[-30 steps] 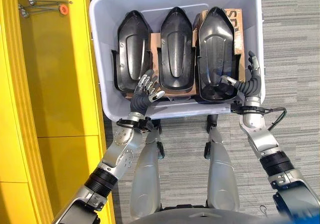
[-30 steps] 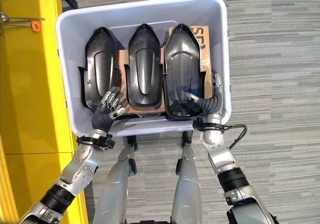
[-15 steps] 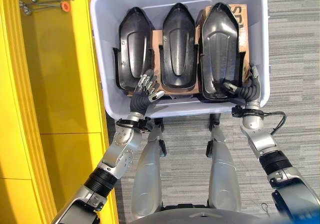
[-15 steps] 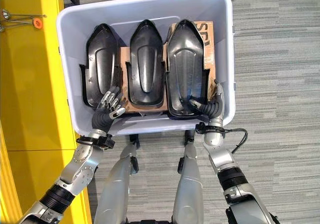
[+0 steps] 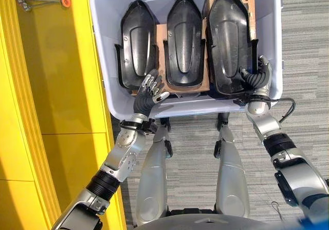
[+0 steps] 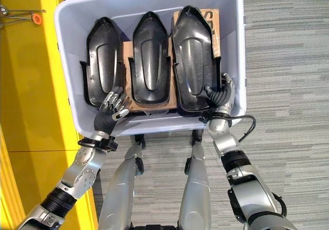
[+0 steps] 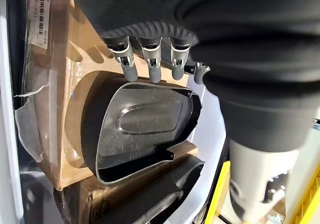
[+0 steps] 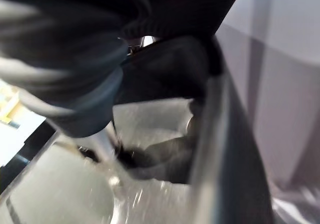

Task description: Move parts from the plastic box to the shelf.

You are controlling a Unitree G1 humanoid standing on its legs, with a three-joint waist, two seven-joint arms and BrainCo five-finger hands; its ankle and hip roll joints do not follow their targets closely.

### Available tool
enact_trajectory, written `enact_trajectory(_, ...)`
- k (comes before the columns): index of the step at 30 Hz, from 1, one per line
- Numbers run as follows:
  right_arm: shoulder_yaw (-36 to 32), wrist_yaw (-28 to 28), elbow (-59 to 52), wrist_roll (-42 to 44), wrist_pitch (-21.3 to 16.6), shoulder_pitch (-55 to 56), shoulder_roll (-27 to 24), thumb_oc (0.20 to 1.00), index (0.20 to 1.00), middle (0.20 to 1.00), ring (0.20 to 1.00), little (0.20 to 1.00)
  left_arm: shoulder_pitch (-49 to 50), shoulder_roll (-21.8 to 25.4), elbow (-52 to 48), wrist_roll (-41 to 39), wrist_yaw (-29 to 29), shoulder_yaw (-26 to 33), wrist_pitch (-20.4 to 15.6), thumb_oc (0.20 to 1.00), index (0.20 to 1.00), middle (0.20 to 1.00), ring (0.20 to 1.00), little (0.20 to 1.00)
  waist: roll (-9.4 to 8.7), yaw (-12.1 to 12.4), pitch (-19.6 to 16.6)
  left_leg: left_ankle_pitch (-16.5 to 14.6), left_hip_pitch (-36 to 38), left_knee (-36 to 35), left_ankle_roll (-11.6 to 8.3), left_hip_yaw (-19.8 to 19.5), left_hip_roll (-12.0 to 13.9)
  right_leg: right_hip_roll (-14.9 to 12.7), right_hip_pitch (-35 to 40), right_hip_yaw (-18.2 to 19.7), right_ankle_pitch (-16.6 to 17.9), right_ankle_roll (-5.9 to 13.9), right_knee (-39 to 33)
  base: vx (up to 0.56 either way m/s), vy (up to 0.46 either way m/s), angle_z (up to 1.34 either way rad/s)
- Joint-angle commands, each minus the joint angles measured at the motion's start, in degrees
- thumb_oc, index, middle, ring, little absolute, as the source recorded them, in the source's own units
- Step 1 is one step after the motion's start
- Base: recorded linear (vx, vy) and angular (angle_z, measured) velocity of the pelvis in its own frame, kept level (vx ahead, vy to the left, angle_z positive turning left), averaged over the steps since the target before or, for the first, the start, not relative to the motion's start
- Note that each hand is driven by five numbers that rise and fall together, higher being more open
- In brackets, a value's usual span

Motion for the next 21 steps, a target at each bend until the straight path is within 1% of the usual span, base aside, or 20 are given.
enact_trajectory(1,2.60,2.01,0.38,-5.03,1.30,0.48,-1.43,0.200,0.200,0.200,0.200,0.200,0.29,0.96,-5.22,1.08,-0.13,0.16,-2.30,1.000,1.000,1.000,1.000,1.000,0.27,1.52,-2.13,-2.78,-2.21,5.10,-3.30,-3.64,1.60,0.03,-3.26,3.14,0.95,0.61,5.07,0.00,0.000,0.00)
enact_trajectory(5,2.05,1.56,-0.06,-6.44,1.56,2.03,-1.08,0.200,0.200,0.200,0.200,0.200,0.31,0.55,-5.27,1.43,0.04,0.58,-2.16,1.000,1.000,1.000,1.000,1.000,-0.09,1.27,-2.50,-3.04,-2.20,5.31,-3.21,-3.73,1.64,-0.01,-3.06,2.98,0.85,0.63,5.08,0.00,0.001,0.01)
enact_trajectory(10,0.77,1.39,-0.90,-6.08,1.36,4.46,-1.08,0.200,0.200,0.200,0.200,0.200,0.41,0.35,-4.95,1.64,-0.05,0.71,-2.11,1.000,1.000,1.000,1.000,1.000,-0.68,1.05,-3.31,-3.23,-1.39,5.16,-3.23,-3.59,1.55,0.05,-2.05,2.93,0.90,0.67,4.71,0.01,0.002,0.03)
enact_trajectory(13,0.30,1.39,-2.54,-5.88,1.00,5.99,-1.23,0.200,0.200,0.200,0.200,0.200,0.54,0.30,-4.50,1.61,-0.12,0.65,-2.08,1.000,1.000,1.000,1.000,1.000,-1.27,0.86,-3.91,-3.29,-0.03,4.80,-3.31,-3.58,1.74,0.23,-0.70,2.84,0.86,0.70,4.30,0.00,0.000,0.00)
enact_trajectory(21,-2.12,0.54,-9.85,-6.63,-0.09,8.07,-2.84,0.200,0.200,0.200,0.200,0.200,0.69,0.64,-4.01,1.55,-0.54,0.51,-1.92,1.000,1.000,1.000,1.000,1.000,-1.98,0.49,-5.19,-3.36,2.88,4.22,-3.46,-3.66,2.23,0.51,2.19,2.69,0.45,0.71,3.94,0.00,0.000,0.00)
